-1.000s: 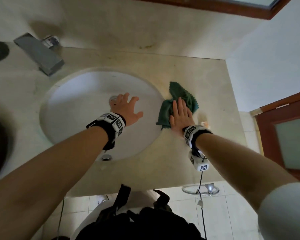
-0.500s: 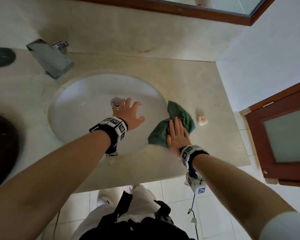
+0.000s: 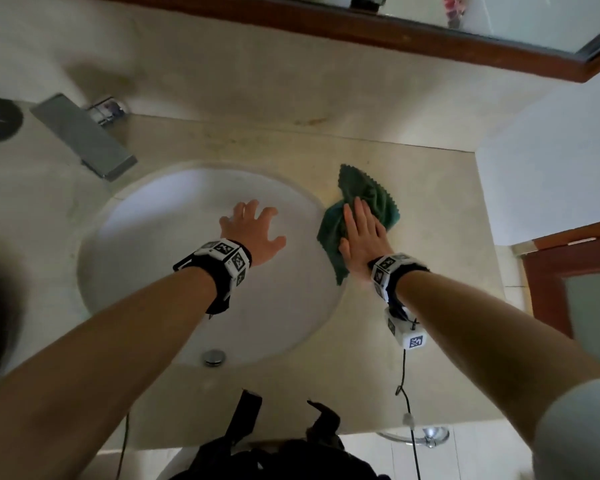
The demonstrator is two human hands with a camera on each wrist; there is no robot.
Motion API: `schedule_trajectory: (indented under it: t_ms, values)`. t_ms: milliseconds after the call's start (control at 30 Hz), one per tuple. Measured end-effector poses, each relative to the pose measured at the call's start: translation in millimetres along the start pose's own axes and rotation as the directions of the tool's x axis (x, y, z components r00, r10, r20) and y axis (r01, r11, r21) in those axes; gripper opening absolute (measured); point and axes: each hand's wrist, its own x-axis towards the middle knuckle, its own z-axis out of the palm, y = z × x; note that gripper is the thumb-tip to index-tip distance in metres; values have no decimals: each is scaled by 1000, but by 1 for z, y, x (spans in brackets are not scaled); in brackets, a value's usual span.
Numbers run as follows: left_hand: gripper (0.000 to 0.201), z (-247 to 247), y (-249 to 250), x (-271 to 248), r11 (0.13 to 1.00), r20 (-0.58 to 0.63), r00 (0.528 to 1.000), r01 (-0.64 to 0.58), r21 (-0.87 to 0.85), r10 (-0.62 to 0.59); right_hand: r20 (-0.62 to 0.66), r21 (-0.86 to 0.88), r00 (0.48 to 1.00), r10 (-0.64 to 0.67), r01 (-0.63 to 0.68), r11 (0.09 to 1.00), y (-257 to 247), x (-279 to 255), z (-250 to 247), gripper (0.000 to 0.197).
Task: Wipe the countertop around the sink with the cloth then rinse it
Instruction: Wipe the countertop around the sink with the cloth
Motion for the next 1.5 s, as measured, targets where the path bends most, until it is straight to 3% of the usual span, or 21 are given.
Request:
schedule_trajectory:
  t_ms: [233, 433, 633, 800, 1000, 1200, 1500]
  values:
    - [66, -18, -13, 21, 993, -7, 995, 102, -56, -103, -32, -37, 988, -149, 148, 988, -19, 77, -31, 67]
    - [66, -29, -20, 17, 991, -33, 991, 131, -30, -132, -49, -29, 984, -174, 172, 985, -26, 87, -36, 65]
    - [67, -34, -10, 8, 998, -24, 998, 64, -26, -65, -44, 31, 998, -35, 36, 999, -14, 40, -12, 66]
    - [67, -36, 8, 2, 1000, 1, 1000, -20, -10, 20, 7, 135, 982, 189, -188, 973, -9, -12, 10, 67]
    - [66, -40, 7, 6, 999, 5, 999, -33, -19, 33, 2, 194, 952, 305, -300, 934, -7, 2, 9, 68]
    - [67, -46, -21, 14, 997, -14, 997, 71, -27, -71, -50, 93, 979, 200, -194, 976, 2, 42, -8, 67]
    - [68, -44, -71, 12, 981, -49, 981, 183, -69, -187, -90, 48, 996, 3, 1, 999, -48, 102, -35, 64]
